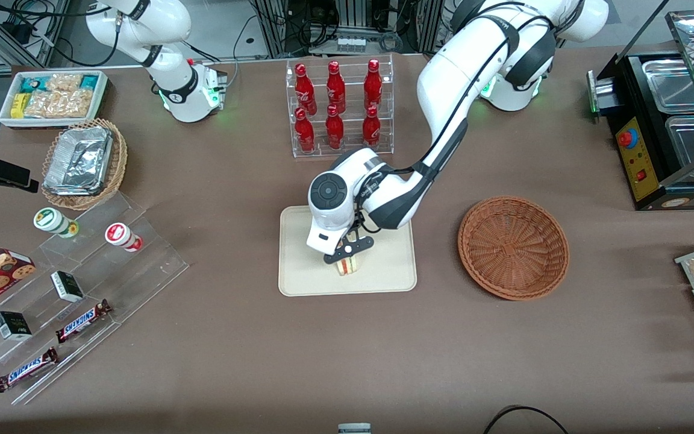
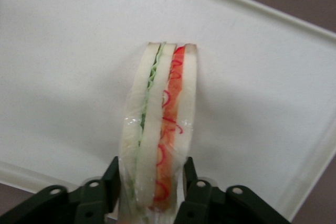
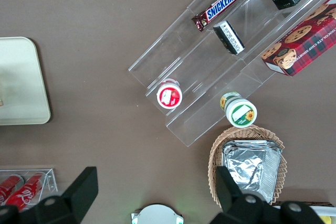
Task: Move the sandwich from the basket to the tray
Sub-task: 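Lower the sandwich onto the tray and open the left gripper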
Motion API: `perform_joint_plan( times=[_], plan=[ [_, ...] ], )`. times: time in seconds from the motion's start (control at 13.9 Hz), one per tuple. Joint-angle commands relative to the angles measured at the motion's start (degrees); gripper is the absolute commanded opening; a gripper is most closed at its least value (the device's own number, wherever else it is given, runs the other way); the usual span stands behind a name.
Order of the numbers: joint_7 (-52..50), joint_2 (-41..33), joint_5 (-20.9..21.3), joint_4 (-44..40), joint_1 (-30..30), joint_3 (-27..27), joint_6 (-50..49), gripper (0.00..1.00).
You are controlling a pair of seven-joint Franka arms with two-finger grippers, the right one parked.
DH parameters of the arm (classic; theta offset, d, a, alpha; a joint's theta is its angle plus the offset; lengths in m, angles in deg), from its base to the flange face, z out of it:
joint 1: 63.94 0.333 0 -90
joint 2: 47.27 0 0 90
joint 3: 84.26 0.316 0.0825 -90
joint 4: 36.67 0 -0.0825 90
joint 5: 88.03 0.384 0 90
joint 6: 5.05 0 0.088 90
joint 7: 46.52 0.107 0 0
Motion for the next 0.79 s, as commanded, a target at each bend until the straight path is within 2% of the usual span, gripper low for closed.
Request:
perform_joint_plan(
  times=[0.0,0.29,0.72],
  plan=[
    [-1.12,-3.87,0.81,-0.55,0.08,0.53,-3.13,1.0],
    [-0.15,-8.97,0.89,-0.46,2.55,0.44,-5.07,1.0],
    [16.8,-14.6,1.34,0.42,8.25,0.71,-14.37,1.0]
  ],
)
